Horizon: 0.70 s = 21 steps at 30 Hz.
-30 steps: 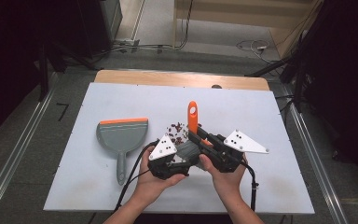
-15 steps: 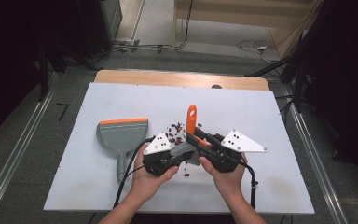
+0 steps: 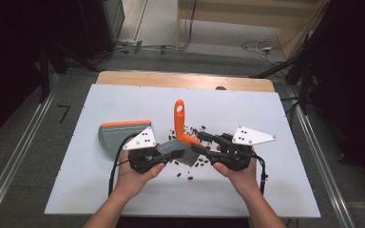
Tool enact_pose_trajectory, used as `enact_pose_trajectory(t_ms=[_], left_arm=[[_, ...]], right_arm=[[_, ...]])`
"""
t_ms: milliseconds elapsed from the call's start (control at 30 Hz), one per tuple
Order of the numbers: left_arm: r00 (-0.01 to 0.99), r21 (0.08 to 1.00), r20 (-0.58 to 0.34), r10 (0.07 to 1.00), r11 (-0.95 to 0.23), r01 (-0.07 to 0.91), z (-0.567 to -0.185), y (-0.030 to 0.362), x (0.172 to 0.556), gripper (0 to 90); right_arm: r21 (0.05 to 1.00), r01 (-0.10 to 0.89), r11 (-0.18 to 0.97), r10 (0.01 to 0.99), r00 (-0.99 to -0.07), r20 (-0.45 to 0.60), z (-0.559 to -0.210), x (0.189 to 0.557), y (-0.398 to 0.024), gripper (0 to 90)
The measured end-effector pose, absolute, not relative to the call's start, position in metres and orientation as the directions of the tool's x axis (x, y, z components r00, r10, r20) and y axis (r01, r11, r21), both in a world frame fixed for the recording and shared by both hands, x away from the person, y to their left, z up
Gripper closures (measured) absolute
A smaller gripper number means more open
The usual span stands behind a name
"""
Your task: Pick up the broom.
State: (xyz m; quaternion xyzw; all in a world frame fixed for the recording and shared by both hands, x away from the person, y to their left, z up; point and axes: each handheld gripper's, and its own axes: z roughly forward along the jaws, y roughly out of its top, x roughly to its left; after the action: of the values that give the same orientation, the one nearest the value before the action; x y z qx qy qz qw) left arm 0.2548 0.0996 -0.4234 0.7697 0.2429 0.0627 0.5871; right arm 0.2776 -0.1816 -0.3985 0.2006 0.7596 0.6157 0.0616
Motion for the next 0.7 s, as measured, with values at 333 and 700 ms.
enact_pose_trajectory(t_ms=[333,700], left_arm=[[0.939,0.938,-0.182,0.293,-0.234,0.255,-0.425,0.097,0.253,85.8],[0.951,0.934,-0.228,0.211,-0.23,0.274,-0.428,0.093,0.254,85.8]], right_arm=[[0.945,0.257,0.202,0.203,-0.955,0.216,-0.406,0.282,-0.179,56.0],[0.94,0.279,0.196,0.084,-0.96,0.267,-0.41,0.286,-0.18,63.0]])
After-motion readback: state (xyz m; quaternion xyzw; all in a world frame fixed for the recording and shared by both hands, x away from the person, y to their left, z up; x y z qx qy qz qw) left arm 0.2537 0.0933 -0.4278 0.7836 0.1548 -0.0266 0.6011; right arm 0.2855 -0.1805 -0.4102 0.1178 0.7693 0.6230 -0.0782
